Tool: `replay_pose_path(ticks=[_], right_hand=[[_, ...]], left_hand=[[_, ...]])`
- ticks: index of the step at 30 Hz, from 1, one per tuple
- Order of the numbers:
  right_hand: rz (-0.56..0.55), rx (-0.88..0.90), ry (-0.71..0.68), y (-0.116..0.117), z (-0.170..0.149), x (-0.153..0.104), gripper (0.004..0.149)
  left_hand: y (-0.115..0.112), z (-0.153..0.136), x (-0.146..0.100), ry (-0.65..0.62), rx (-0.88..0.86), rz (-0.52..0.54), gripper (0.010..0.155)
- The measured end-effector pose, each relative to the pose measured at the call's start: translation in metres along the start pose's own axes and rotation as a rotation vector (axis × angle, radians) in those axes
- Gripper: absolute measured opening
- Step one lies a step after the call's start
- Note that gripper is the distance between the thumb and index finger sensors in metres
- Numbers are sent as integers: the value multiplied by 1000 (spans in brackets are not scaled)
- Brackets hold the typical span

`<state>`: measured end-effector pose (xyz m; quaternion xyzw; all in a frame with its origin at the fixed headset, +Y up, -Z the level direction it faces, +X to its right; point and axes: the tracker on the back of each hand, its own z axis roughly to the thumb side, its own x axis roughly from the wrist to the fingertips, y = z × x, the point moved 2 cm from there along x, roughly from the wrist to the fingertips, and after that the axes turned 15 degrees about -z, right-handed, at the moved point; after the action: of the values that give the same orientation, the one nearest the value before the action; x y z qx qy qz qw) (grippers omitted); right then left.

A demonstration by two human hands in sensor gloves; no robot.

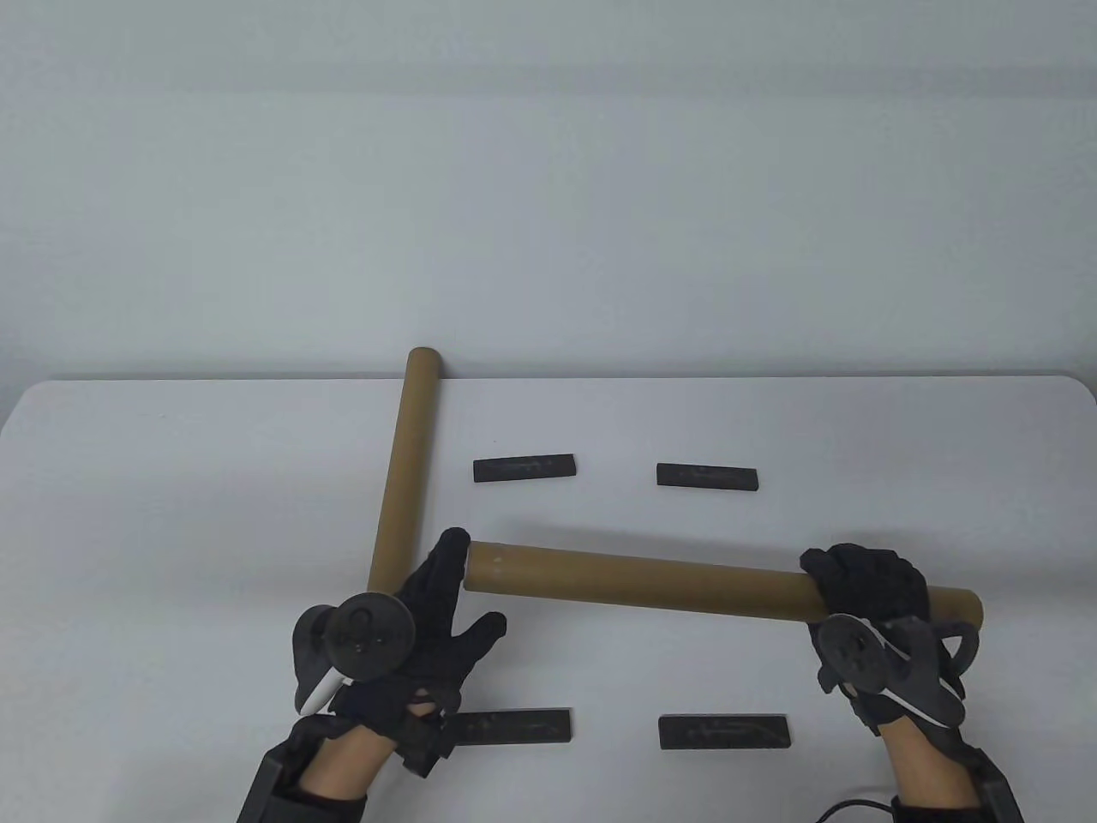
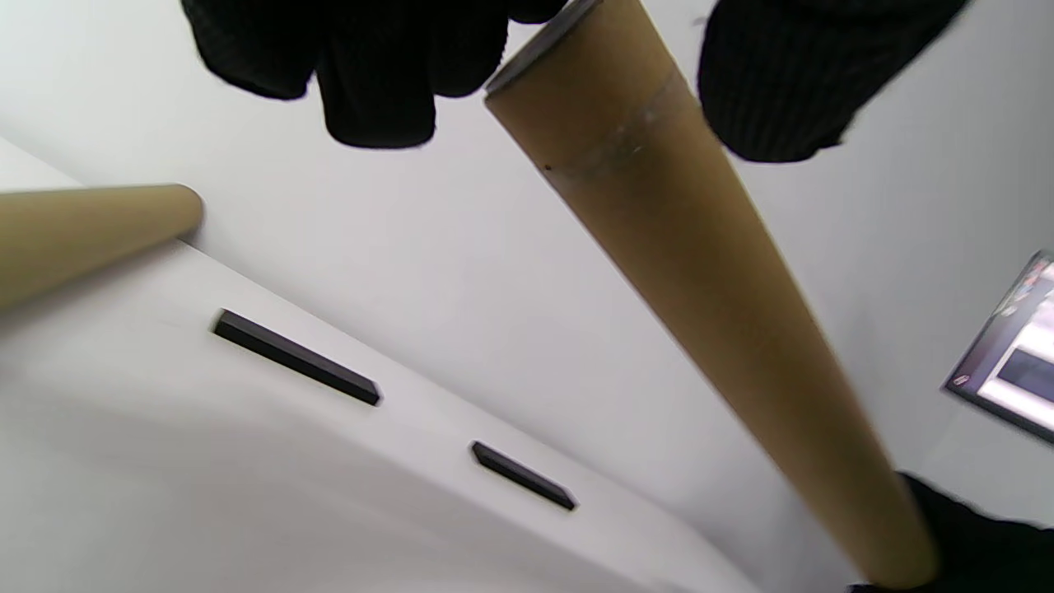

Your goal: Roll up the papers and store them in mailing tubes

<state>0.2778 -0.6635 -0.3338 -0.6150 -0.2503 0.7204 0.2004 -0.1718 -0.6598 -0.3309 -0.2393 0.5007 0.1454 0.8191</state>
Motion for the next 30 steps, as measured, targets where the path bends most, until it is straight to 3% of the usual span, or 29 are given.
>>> replay_pose_path(ticks=[2,6,8,13,19,30], right_hand=[[44,8,20,3,-3,1,69],[195,149,115,14,-9,4,71],[287,251,203,24,-13,6,73],[484,428,435,54,-27,10,79],[650,290,676,90,-57,8,81],[810,64,824,127,-69,22,83]], left_hand=[[-1,-3,0,41,118,-10,97],[-12,5,2,139,613,-53,99],[-19,10,4,165,742,-72,99],[-28,10,7,125,661,-114,98],[-31,2,7,136,680,-153,98],[-28,-6,7,150,651,-152,97]])
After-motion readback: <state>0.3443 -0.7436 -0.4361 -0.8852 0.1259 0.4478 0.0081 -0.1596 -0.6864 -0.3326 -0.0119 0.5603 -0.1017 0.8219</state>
